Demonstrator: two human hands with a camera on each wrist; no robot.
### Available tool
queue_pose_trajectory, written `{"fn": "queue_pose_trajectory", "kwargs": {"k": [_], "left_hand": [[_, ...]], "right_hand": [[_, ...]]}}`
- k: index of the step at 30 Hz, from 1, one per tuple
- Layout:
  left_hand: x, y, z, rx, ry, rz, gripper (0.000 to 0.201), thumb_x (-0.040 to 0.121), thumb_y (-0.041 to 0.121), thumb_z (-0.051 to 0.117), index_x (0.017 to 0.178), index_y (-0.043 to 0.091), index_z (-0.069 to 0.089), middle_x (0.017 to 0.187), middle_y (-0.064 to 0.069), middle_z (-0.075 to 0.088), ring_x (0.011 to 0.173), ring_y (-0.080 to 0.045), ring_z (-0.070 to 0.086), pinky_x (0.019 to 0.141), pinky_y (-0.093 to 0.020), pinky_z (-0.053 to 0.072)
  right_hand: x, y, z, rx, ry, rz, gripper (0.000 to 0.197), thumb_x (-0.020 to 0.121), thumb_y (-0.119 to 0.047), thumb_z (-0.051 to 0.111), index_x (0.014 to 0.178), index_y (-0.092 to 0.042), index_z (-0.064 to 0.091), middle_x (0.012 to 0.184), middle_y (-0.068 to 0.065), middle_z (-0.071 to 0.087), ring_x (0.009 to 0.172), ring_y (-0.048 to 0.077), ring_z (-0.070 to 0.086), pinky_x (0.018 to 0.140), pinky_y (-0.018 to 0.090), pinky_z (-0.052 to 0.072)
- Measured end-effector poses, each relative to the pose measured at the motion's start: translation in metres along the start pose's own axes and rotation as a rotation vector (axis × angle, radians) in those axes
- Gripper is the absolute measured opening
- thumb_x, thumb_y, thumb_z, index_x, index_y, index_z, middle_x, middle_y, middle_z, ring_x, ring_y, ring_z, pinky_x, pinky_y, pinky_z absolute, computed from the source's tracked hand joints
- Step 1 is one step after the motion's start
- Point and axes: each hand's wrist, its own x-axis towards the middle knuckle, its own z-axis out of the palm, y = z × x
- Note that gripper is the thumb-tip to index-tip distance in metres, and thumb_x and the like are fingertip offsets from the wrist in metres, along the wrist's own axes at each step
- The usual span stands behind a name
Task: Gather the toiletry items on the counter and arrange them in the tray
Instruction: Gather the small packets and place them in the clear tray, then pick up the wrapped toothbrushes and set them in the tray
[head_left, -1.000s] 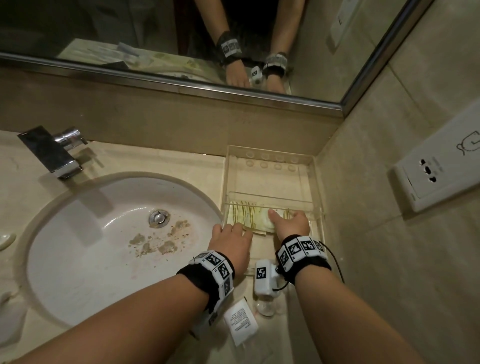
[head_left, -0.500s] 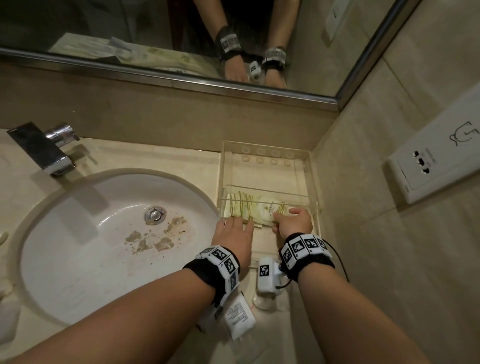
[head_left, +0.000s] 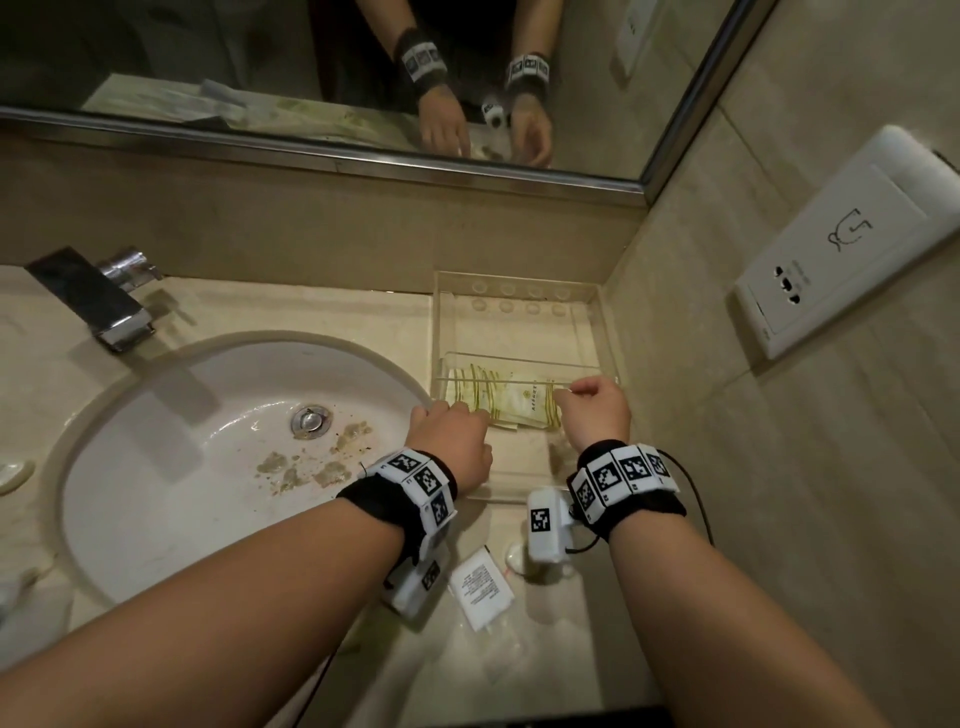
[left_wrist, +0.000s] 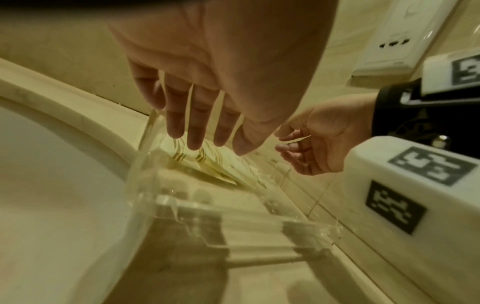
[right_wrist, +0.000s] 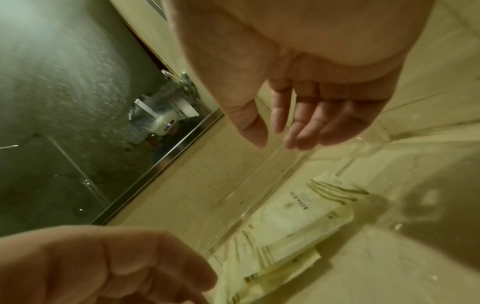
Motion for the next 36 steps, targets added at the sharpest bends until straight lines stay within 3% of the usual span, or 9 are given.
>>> {"fn": "queue_pose_trajectory", "kwargs": {"k": [2,4,9,15,19,21,24,30,36], "left_hand": [[-0.009,-0.006,-0.008,-0.02,0.02,0.005,0.038,0.093,0.033,0.042,0.125,0.016,0.053,0.12,-0.008,0.06,0.114,-0.03,0.051,0.096,-0.043,0.034],[-0.02,-0.014,-0.014,-0.052,0.025,0.008,0.037,0.094,0.033,0.042,0.125,0.015,0.053,0.117,-0.008,0.062,0.11,-0.029,0.055,0.094,-0.043,0.038],[-0.051,-0.045,-0.027,-0.234,0.019,-0.006,0.036,0.094,0.031,0.046,0.125,0.014,0.054,0.117,-0.008,0.066,0.105,-0.028,0.061,0.086,-0.04,0.051],[-0.1,-0.118,-0.041,-0.407,0.075,-0.109,0.039,0.093,0.037,0.048,0.126,0.018,0.055,0.11,-0.004,0.069,0.1,-0.025,0.062,0.088,-0.037,0.05],[-0.142,-0.177,-0.052,-0.506,0.171,-0.212,0.033,0.094,0.035,0.049,0.12,0.017,0.058,0.099,-0.001,0.069,0.087,-0.02,0.061,0.077,-0.03,0.049],[-0.164,-0.204,-0.054,-0.536,0.203,-0.274,0.031,0.093,0.034,0.051,0.119,0.017,0.058,0.094,0.001,0.067,0.087,-0.019,0.061,0.077,-0.03,0.049],[-0.195,-0.243,-0.053,-0.584,0.239,-0.365,0.032,0.092,0.033,0.053,0.12,0.019,0.058,0.092,0.004,0.064,0.086,-0.016,0.058,0.076,-0.027,0.044],[-0.256,-0.312,-0.044,-0.677,0.286,-0.526,0.032,0.091,0.031,0.055,0.119,0.018,0.06,0.092,0.002,0.066,0.085,-0.018,0.061,0.082,-0.031,0.05],[-0.319,-0.374,-0.038,-0.745,0.37,-0.714,0.029,0.092,0.03,0.055,0.118,0.018,0.059,0.087,0.005,0.062,0.087,-0.018,0.059,0.079,-0.027,0.043]], "right_hand": [[-0.01,-0.006,0.003,-0.005,-0.047,-0.028,0.017,0.08,-0.017,0.069,0.096,-0.014,0.063,0.094,0.002,0.065,0.081,0.019,0.062,0.062,0.025,0.048],[-0.023,-0.012,0.009,-0.008,-0.078,-0.027,0.012,0.078,-0.019,0.071,0.084,-0.02,0.061,0.09,0.004,0.069,0.083,0.025,0.068,0.072,0.036,0.056],[-0.056,-0.024,0.026,-0.054,-0.114,-0.068,0.011,0.075,-0.021,0.07,0.074,-0.022,0.059,0.085,0.005,0.07,0.081,0.027,0.069,0.078,0.045,0.057],[-0.107,-0.046,0.058,-0.12,-0.226,-0.152,0.014,0.08,-0.016,0.069,0.073,-0.017,0.057,0.083,0.007,0.069,0.064,0.019,0.064,0.069,0.038,0.055],[-0.144,-0.061,0.097,-0.167,-0.315,-0.224,0.013,0.081,-0.015,0.068,0.074,-0.015,0.057,0.077,0.005,0.066,0.062,0.018,0.063,0.057,0.029,0.049],[-0.164,-0.07,0.121,-0.198,-0.37,-0.249,0.014,0.082,-0.019,0.069,0.074,-0.016,0.057,0.074,0.002,0.066,0.06,0.015,0.063,0.058,0.029,0.05],[-0.195,-0.084,0.159,-0.252,-0.44,-0.293,0.014,0.081,-0.021,0.07,0.074,-0.016,0.059,0.073,0.001,0.068,0.062,0.016,0.065,0.063,0.033,0.053],[-0.258,-0.107,0.231,-0.318,-0.606,-0.372,0.014,0.082,-0.018,0.069,0.075,-0.016,0.058,0.076,0.006,0.068,0.061,0.016,0.061,0.054,0.027,0.048],[-0.318,-0.118,0.294,-0.494,-0.759,-0.54,0.013,0.079,-0.024,0.071,0.081,-0.015,0.061,0.084,0.005,0.067,0.079,0.021,0.065,0.056,0.024,0.042]]}}
